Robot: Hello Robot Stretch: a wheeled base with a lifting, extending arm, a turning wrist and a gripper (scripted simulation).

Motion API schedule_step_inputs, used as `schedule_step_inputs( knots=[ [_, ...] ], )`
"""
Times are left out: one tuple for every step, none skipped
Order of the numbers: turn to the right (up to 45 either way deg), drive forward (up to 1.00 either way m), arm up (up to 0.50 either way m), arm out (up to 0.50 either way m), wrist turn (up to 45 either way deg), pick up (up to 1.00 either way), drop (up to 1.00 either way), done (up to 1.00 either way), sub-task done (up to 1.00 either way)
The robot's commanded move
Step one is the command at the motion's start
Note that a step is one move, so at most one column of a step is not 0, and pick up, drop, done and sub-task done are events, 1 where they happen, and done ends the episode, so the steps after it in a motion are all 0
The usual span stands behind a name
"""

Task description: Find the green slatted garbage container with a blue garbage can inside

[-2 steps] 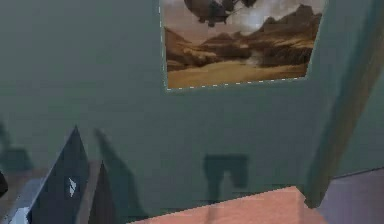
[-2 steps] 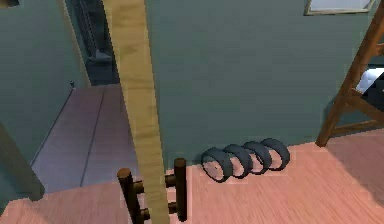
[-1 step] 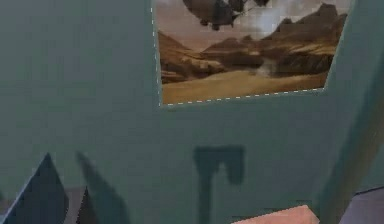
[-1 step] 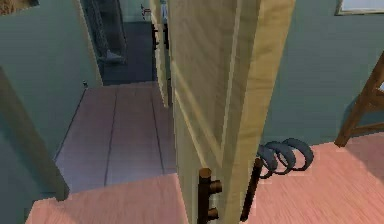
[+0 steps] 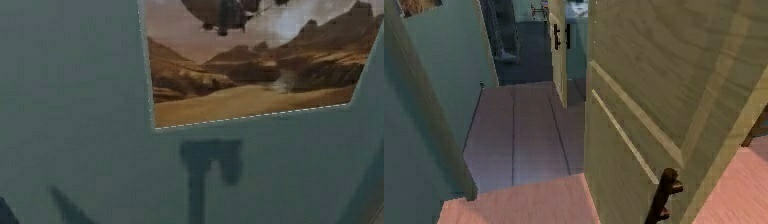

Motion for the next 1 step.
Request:
schedule_step_inputs(
  knots=[
    [45.0, 0.0, 0.0, 0.0, 0.0, 0.0, 0.0, 0.0, 0.0]
  ],
)
